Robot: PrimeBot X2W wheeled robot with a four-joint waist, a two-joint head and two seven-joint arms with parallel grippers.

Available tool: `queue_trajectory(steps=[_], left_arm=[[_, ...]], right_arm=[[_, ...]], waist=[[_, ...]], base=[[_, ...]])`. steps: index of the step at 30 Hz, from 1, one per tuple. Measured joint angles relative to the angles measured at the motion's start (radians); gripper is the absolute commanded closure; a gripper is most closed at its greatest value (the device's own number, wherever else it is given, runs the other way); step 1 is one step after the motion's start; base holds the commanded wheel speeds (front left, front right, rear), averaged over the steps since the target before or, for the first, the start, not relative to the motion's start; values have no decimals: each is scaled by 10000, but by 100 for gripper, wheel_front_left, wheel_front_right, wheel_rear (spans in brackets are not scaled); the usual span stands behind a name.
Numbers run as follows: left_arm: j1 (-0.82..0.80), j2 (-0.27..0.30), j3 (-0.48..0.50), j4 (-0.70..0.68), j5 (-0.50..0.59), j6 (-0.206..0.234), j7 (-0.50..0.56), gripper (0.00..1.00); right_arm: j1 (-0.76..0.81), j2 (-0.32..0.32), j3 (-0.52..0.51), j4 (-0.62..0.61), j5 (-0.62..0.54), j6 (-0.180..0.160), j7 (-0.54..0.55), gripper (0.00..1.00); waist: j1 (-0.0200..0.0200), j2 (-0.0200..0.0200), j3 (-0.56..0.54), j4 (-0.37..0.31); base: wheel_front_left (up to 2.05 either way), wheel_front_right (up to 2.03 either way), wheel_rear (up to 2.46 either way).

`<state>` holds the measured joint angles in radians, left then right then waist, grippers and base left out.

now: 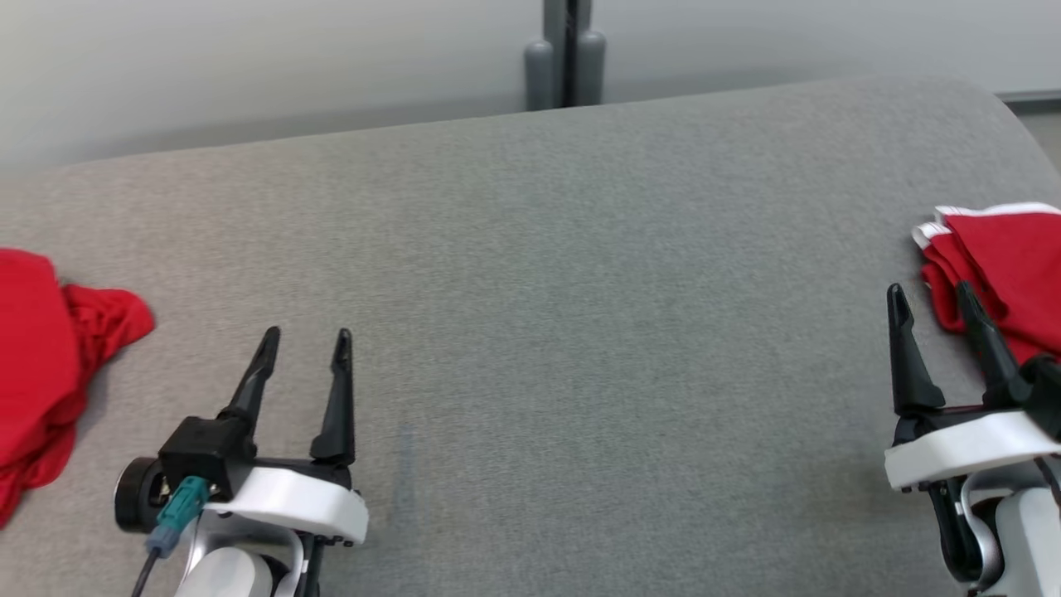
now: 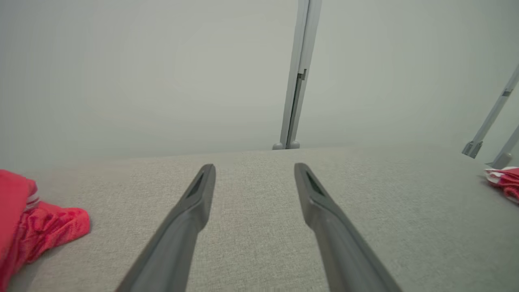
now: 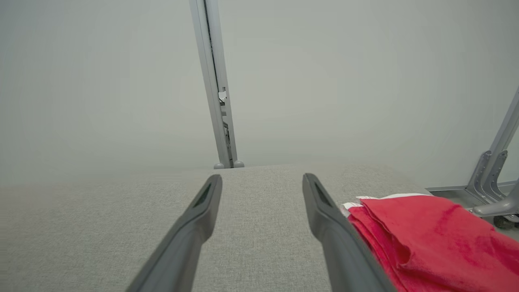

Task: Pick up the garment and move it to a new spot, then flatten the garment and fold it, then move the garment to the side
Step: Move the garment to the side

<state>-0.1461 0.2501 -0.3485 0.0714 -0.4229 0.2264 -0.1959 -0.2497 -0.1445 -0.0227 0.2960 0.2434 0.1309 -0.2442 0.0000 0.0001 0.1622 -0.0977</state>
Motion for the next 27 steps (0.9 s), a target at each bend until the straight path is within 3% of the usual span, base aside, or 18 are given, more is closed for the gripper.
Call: queue_trajectory(steps=[12,27], left_arm=[[1101,282,1047,236,-435,554,-422,0],[2043,548,750,196,-439,462,-245,0]], right_arm=[[1422,692,-314,-1804,-740,0,966,0],[3128,861,-564,-3116,-1047,0,1927,0]], waist=[[0,0,-780,1092],[0,0,-1674,1240]], base=[[0,0,0],[0,0,0]])
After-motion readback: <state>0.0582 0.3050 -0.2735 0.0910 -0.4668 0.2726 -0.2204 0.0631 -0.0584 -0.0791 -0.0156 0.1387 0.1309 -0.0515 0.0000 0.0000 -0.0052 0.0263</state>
